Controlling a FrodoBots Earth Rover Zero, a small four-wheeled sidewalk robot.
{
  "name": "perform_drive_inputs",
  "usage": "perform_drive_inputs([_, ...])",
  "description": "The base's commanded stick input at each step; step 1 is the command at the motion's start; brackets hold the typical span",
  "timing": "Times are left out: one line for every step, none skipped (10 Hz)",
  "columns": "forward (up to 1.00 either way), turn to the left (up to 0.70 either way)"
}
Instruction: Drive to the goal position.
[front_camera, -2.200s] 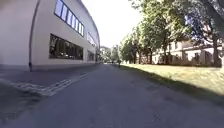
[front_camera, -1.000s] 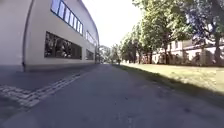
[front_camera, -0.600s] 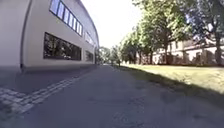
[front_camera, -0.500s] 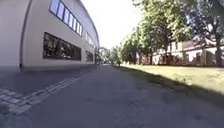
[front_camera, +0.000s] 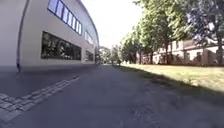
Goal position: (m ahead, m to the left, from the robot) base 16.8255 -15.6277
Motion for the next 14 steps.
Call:
perform_drive_inputs([0.45, 0.0])
perform_drive_inputs([0.45, 0.0])
perform_drive_inputs([0.45, 0.0])
perform_drive_inputs([0.45, 0.0])
perform_drive_inputs([0.45, 0.0])
perform_drive_inputs([0.45, 0.0])
perform_drive_inputs([0.45, 0.0])
perform_drive_inputs([0.45, 0.0])
perform_drive_inputs([0.45, 0.0])
perform_drive_inputs([0.45, 0.0])
perform_drive_inputs([0.45, 0.0])
perform_drive_inputs([0.45, 0.0])
perform_drive_inputs([0.45, 0.0])
perform_drive_inputs([0.45, 0.0])
